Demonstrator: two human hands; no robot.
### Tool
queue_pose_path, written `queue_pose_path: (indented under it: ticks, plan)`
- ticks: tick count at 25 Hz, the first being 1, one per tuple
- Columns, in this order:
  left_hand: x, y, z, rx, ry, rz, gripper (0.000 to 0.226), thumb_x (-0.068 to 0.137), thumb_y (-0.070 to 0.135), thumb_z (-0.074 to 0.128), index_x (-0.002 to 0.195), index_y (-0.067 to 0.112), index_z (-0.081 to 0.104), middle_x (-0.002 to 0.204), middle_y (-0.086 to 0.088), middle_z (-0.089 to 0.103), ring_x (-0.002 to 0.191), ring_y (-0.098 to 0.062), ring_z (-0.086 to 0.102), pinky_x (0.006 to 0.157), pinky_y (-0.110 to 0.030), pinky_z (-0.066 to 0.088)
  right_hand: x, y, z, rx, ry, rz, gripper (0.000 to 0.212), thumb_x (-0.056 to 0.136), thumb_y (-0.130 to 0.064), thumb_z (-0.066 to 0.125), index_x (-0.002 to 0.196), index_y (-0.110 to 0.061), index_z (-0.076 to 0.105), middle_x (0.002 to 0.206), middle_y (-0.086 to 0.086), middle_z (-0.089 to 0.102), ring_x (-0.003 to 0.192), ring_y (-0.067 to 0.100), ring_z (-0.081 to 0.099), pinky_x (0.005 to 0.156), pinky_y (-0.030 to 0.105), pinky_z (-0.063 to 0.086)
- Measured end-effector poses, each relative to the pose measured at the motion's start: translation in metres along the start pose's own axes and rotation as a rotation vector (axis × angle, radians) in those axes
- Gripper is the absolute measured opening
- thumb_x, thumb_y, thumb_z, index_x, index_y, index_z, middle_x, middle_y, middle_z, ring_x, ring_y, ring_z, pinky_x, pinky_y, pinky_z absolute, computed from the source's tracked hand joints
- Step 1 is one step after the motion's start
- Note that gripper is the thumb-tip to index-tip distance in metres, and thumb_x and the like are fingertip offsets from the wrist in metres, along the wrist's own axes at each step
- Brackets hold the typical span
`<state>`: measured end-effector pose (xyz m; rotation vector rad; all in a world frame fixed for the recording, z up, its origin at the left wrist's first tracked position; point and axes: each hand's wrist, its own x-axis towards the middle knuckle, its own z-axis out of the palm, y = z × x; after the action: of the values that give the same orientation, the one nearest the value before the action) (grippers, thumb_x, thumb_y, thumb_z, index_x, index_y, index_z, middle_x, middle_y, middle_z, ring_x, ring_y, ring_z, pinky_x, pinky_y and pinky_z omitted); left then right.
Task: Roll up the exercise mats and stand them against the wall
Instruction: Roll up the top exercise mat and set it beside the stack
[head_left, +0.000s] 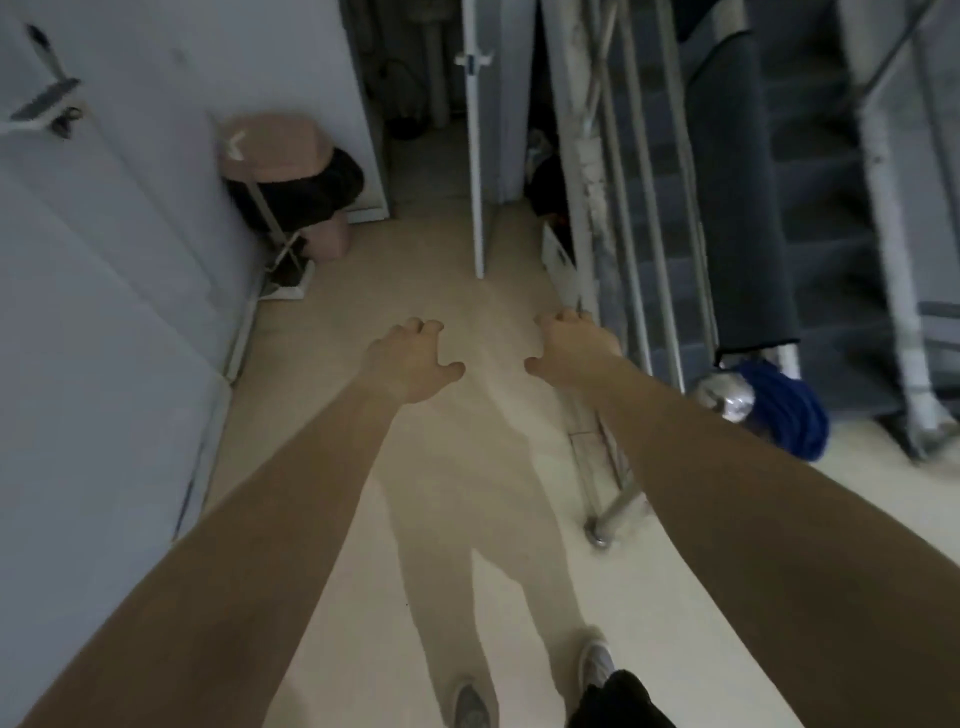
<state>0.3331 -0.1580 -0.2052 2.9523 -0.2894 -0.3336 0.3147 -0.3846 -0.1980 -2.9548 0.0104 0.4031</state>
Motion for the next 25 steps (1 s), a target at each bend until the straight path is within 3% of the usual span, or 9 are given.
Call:
queue_pose_path:
  ticks: [4,10,16,21,25]
  plan:
    - [0.012,0.094,0.025,0.029,-0.080,0.223,0.080,0.090,0.063,0.056,0.155,0.020,0.035,0.154,-0.010,0.040,0.138,-0.032,0.042,0.108,-0.046,0.042,-0.067,0.085,0.013,0.039,0.035,0.195,0.070,0.096,-0.050,0.061,0.152,-0.015,0.038,0.153,0.018,0.041,0.141,0.039,0.039,0.107,0.051,0.043]
    - [-0.018,0.292,0.074,0.058,-0.172,0.596,0.076,0.089,0.056,0.065,0.149,0.016,0.041,0.150,-0.014,0.045,0.134,-0.035,0.047,0.107,-0.045,0.043,-0.198,0.234,0.039,0.134,0.080,0.557,0.062,0.093,-0.045,0.062,0.146,-0.018,0.045,0.151,0.014,0.044,0.139,0.037,0.041,0.107,0.051,0.041]
    - [-0.088,0.466,0.124,0.182,-0.255,0.923,0.078,0.095,0.056,0.057,0.157,0.018,0.029,0.161,-0.008,0.032,0.143,-0.032,0.036,0.109,-0.049,0.041,-0.341,0.349,0.070,0.202,0.102,0.878,0.069,0.096,-0.051,0.060,0.153,-0.018,0.040,0.150,0.013,0.045,0.139,0.035,0.041,0.107,0.049,0.042]
    - [-0.154,0.567,0.173,0.271,-0.331,1.168,0.076,0.094,0.057,0.055,0.155,0.020,0.031,0.156,-0.008,0.037,0.140,-0.032,0.040,0.109,-0.048,0.040,-0.452,0.389,0.107,0.329,0.104,1.170,0.064,0.096,-0.045,0.061,0.150,-0.016,0.043,0.146,0.012,0.048,0.136,0.034,0.043,0.100,0.046,0.043]
    - [-0.212,0.618,0.207,0.336,-0.385,1.388,0.075,0.092,0.057,0.056,0.154,0.021,0.033,0.153,-0.008,0.040,0.138,-0.030,0.042,0.107,-0.046,0.042,-0.526,0.383,0.137,0.414,0.116,1.413,0.062,0.097,-0.044,0.062,0.148,-0.014,0.045,0.147,0.014,0.047,0.138,0.036,0.042,0.104,0.048,0.041]
